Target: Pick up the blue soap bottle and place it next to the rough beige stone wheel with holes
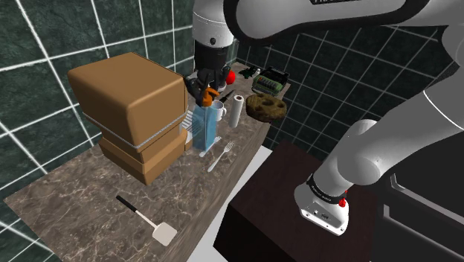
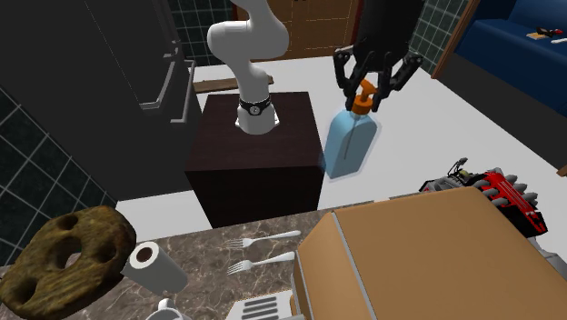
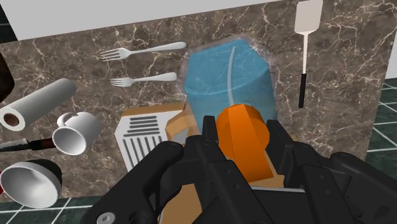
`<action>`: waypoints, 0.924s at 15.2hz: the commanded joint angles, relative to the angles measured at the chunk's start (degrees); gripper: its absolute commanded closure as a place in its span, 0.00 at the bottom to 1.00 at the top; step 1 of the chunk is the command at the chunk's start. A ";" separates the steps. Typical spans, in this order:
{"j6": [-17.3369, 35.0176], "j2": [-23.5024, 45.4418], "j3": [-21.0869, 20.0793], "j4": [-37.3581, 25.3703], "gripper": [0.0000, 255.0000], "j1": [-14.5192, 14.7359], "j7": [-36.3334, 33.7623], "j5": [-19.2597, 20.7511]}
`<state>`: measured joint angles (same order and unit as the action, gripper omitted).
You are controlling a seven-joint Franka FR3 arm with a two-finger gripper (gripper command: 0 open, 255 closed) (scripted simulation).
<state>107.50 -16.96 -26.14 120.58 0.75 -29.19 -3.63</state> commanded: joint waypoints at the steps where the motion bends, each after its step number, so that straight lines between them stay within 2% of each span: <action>1: -1.41 0.08 -0.02 -1.48 1.00 -0.01 -0.12 0.06; 8: -0.51 -0.33 6.70 -0.13 1.00 -3.58 9.70 1.32; 14: 0.17 1.70 11.90 -1.47 1.00 -6.94 17.54 2.90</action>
<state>107.73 -15.35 -15.19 119.27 -5.63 -13.13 -0.93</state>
